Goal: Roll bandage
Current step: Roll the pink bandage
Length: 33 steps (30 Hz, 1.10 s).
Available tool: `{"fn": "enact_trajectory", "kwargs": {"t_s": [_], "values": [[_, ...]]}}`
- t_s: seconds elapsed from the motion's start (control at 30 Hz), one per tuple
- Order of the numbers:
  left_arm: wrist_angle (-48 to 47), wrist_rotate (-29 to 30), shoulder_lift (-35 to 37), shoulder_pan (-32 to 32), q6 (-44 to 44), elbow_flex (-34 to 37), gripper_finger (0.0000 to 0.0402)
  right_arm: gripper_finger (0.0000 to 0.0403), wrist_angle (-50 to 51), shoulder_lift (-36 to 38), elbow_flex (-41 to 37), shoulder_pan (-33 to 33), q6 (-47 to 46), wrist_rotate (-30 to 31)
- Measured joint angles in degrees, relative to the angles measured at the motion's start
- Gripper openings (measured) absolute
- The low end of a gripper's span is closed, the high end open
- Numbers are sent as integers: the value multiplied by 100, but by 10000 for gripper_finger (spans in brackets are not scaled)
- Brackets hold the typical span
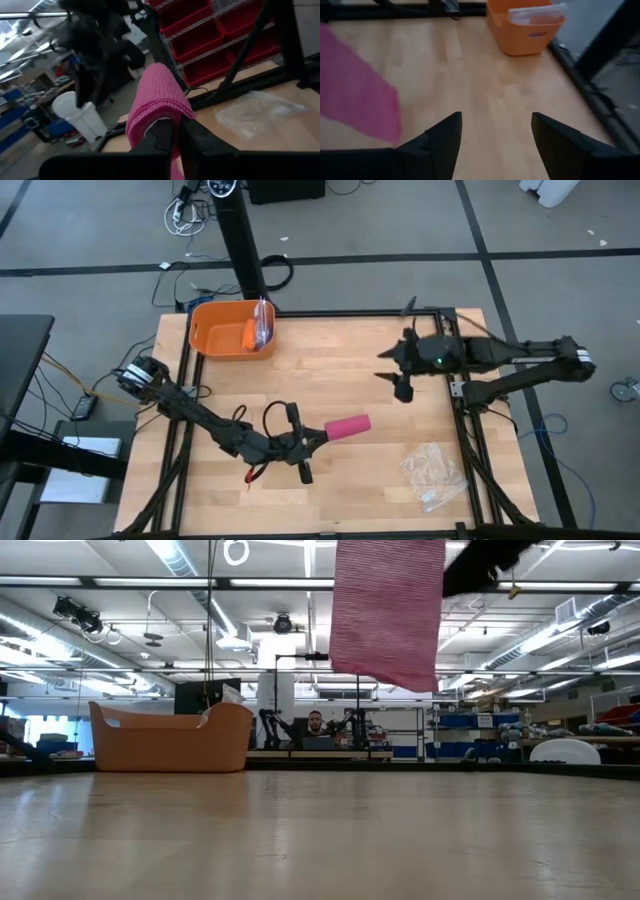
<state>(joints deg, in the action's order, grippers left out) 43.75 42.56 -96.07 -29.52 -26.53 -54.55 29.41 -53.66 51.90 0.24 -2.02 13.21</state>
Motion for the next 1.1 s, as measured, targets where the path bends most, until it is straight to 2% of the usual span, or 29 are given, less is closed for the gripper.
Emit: {"fn": "enact_trajectory", "kwargs": {"t_s": [0.23,0.33,0.47,0.57,0.7,0.93,1.1], "values": [[-11,-696,286,332,479,349,19,208,-2901,841,-2596,368,-323,-406],[159,-932,630,456,547,603,19,183,-4166,884,-3329,636,-630,-582],[228,-1227,1052,602,577,797,19,162,-5746,747,-3903,1008,-1211,-705],[214,-1261,1126,664,514,789,19,166,-6448,445,-4043,1264,-1300,-544],[262,-1288,1115,687,310,748,19,197,-7086,-110,-3937,1476,-1270,-296],[542,-1214,1117,738,121,716,19,279,-7523,-1124,-3436,1584,-1291,-239],[603,-1204,1115,745,108,720,19,297,-7535,-1729,-3066,1581,-1099,-76]]}}
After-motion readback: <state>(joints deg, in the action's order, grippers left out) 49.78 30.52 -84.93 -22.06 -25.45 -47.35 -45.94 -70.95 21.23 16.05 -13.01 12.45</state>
